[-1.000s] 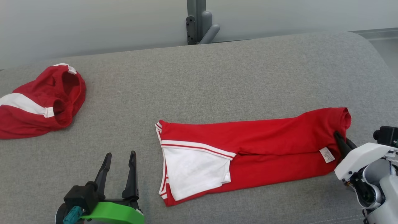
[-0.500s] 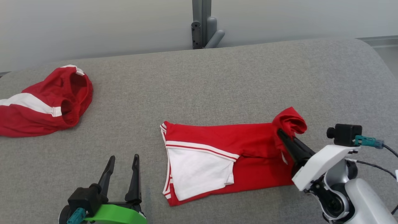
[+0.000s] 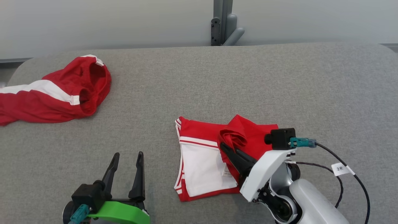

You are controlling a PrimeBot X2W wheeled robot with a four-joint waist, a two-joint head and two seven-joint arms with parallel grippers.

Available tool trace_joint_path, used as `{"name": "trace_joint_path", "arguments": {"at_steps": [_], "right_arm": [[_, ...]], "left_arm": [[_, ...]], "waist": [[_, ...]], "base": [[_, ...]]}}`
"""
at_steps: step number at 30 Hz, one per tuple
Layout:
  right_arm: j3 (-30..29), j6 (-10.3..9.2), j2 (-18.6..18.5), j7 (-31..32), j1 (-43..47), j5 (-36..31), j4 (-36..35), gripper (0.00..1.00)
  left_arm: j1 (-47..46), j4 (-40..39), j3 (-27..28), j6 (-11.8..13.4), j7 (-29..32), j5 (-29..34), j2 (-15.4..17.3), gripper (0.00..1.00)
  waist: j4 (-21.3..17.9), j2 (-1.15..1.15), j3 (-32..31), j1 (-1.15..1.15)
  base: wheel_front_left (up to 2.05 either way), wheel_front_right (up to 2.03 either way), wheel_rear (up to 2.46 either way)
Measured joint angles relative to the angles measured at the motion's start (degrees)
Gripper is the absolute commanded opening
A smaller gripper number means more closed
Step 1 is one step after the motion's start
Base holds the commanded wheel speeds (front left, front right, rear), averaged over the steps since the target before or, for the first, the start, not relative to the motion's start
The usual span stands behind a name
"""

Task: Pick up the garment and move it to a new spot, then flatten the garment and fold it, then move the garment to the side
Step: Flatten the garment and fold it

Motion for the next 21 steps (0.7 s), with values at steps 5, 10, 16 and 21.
{"name": "trace_joint_path", "arguments": {"at_steps": [5,10,16,21], "right_arm": [[2.4,-0.01,1.3,-2.9,-3.6,-0.3,6.7,0.00],[4.9,-0.01,1.9,-4.6,-6.9,0.3,12.5,0.00],[8.3,-0.01,2.1,-7.1,-10.0,2.2,17.9,0.00],[12.7,-0.01,2.1,-9.0,-12.4,5.7,21.3,0.00]], "left_arm": [[-0.8,0.7,-0.2,-0.5,0.0,0.0,-0.5,1.00],[-1.3,1.2,-0.4,-0.6,0.0,0.0,-1.0,1.00],[-1.7,1.7,-0.4,-1.1,-0.1,0.1,-1.6,1.00],[-2.0,2.1,-0.4,-1.4,-0.2,0.5,-2.1,1.00]], "waist": [[1.6,0.00,0.6,0.00],[3.2,0.00,1.1,0.00],[4.5,0.00,1.6,0.00],[5.3,0.00,1.9,0.00]], "base": [[0.00,0.00,0.00],[0.00,0.00,0.00],[0.00,0.00,0.00],[0.00,0.00,0.00]]}}
